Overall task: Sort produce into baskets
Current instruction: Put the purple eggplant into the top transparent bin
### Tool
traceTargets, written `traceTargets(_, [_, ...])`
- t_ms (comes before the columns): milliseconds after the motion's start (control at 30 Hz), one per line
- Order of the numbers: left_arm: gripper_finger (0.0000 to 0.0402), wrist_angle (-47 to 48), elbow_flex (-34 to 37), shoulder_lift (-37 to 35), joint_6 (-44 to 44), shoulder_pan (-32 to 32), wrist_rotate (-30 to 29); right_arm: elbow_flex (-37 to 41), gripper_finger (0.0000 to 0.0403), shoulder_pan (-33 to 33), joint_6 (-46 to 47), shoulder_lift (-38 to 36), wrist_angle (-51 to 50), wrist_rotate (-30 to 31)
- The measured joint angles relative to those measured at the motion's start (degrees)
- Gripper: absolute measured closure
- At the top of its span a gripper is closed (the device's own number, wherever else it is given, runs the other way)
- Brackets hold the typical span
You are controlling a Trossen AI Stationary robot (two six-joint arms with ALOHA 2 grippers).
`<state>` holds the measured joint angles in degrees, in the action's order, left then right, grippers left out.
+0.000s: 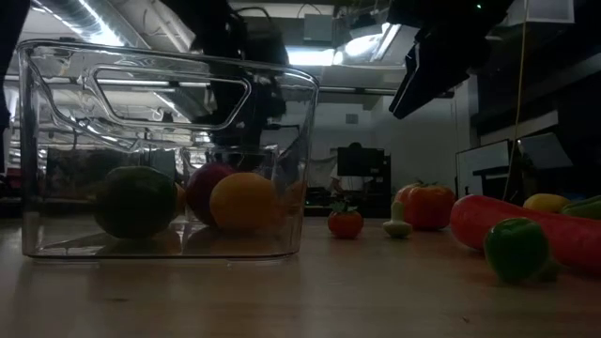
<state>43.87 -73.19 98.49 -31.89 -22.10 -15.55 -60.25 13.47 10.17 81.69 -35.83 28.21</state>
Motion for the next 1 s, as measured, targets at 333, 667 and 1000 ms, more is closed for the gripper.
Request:
traceTargets(333, [0.0246, 0.0, 0.0, 3.9, 2.0, -0.9, 0.1, 0.0, 0.0024, 0.0, 0.0, 0.0, 0.0, -0.1])
traceTargets(667, [0.0246, 0.1, 0.0, 4.0, 2.4, -1.1, 0.1, 0.0, 0.0024, 0.0, 0.0, 0.0, 0.3, -0.8])
traceTargets(1000, [0.0246, -1.3, 0.0, 4.0, 5.9, -2.3, -0.6, 0.0, 0.0024, 0.0, 0.0, 0.0, 0.3, -0.8])
